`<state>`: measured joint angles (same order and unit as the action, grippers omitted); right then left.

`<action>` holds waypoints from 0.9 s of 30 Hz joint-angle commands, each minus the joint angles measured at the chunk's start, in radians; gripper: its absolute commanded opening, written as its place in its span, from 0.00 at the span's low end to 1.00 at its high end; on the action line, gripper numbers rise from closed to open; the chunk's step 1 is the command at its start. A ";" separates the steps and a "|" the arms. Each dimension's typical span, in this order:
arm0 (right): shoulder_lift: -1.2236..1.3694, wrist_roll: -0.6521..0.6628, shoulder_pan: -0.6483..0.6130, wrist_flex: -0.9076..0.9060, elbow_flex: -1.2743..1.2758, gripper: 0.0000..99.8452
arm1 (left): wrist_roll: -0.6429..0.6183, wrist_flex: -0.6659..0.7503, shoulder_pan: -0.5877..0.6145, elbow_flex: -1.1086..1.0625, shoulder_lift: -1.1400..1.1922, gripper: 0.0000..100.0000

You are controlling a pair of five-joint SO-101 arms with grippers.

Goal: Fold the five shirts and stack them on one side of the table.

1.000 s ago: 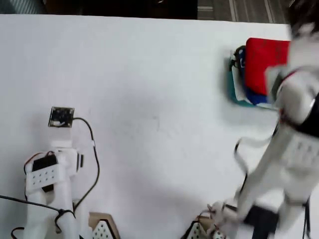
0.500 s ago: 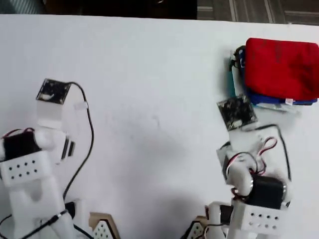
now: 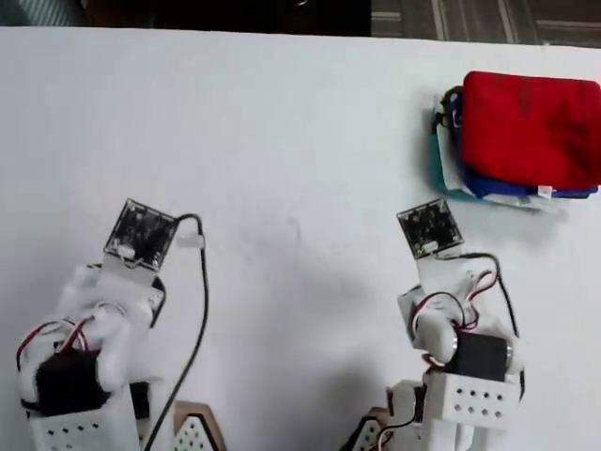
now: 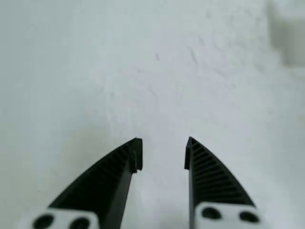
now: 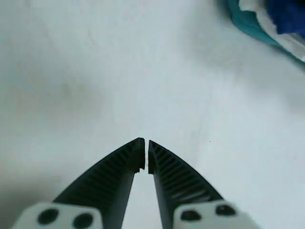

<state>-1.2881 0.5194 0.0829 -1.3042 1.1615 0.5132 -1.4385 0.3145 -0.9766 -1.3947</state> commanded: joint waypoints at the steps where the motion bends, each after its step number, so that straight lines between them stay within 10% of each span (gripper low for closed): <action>1: -0.018 -0.003 -0.002 0.094 0.117 0.02 | 0.012 0.101 0.057 -0.084 -0.005 0.17; 13: -0.018 -0.028 -0.001 0.170 0.272 0.02 | 0.002 0.238 0.121 -0.421 -0.005 0.17; 18: -0.018 -0.272 -0.004 0.223 0.301 0.02 | -0.199 0.221 0.126 -0.430 -0.005 0.17; 27: -0.019 -0.252 -0.002 0.337 0.436 0.02 | -0.327 0.281 0.100 -0.564 -0.005 0.17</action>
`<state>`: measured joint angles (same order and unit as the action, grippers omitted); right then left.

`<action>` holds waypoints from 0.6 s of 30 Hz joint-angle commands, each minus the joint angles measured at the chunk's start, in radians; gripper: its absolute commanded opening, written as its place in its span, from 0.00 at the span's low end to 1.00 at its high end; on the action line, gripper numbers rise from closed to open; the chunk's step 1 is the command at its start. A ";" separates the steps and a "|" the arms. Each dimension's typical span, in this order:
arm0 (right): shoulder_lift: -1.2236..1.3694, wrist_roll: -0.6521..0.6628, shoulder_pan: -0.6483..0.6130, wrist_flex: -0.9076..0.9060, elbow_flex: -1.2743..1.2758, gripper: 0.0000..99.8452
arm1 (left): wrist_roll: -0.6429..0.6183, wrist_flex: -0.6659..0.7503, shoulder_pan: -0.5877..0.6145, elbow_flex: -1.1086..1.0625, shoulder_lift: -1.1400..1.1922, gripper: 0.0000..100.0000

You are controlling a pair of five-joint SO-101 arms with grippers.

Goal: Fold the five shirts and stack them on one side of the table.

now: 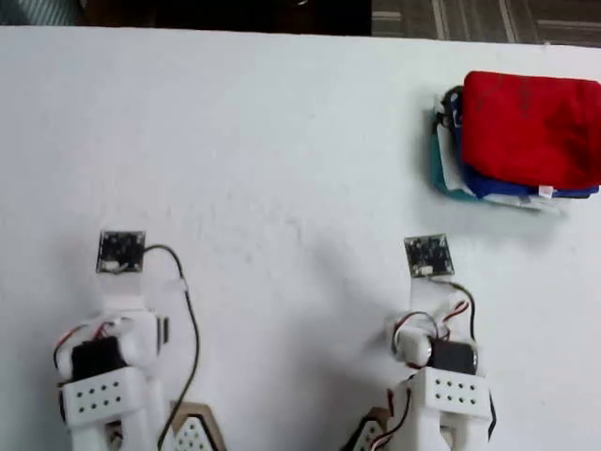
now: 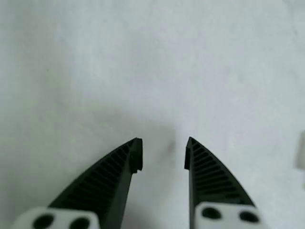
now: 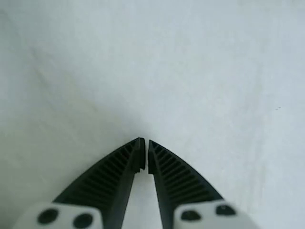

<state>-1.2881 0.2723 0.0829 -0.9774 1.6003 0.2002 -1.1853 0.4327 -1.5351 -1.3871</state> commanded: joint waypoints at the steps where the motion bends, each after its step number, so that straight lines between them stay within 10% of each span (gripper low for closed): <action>1: -0.019 -0.011 -0.004 0.001 -0.003 0.02 | -0.014 0.031 -0.043 -0.010 -0.012 0.17; 9: -0.019 -0.034 0.002 -0.111 -0.009 0.02 | -0.104 0.052 -0.359 -0.064 -0.012 0.17; 18: -0.019 -0.140 -0.004 -0.108 -0.012 0.02 | -0.144 0.054 -0.313 -0.077 -0.012 0.17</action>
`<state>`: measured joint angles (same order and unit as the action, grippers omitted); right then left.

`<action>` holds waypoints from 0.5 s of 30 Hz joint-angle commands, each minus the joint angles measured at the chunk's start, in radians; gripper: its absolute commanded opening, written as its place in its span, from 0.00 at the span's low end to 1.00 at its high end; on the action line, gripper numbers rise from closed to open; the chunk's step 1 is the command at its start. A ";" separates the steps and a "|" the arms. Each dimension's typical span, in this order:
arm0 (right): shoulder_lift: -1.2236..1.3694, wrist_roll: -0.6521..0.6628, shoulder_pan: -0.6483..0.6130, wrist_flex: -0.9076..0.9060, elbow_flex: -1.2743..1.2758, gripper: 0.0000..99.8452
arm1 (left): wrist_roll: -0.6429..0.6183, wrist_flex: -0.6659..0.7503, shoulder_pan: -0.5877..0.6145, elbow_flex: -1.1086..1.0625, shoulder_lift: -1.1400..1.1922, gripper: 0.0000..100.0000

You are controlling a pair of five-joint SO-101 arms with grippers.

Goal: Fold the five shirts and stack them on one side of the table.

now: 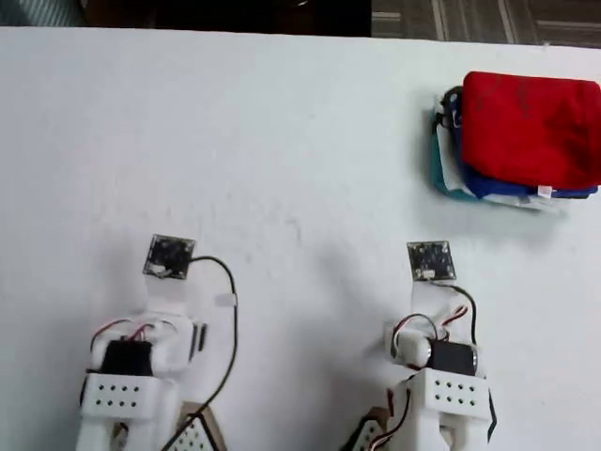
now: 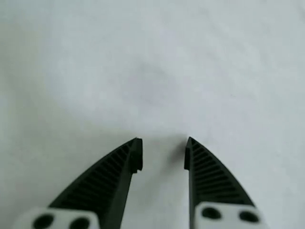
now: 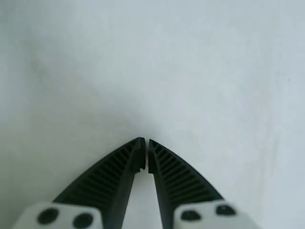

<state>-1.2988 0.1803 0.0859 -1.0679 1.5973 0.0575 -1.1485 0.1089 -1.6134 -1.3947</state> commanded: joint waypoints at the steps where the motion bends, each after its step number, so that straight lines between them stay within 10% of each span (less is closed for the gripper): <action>1: -0.008 -0.043 -0.007 -0.018 -0.009 0.02 | -0.002 0.017 0.011 0.001 -0.005 0.17; 15: -0.008 -0.002 -0.005 -0.018 -0.005 0.02 | 0.000 0.017 0.015 0.001 -0.005 0.17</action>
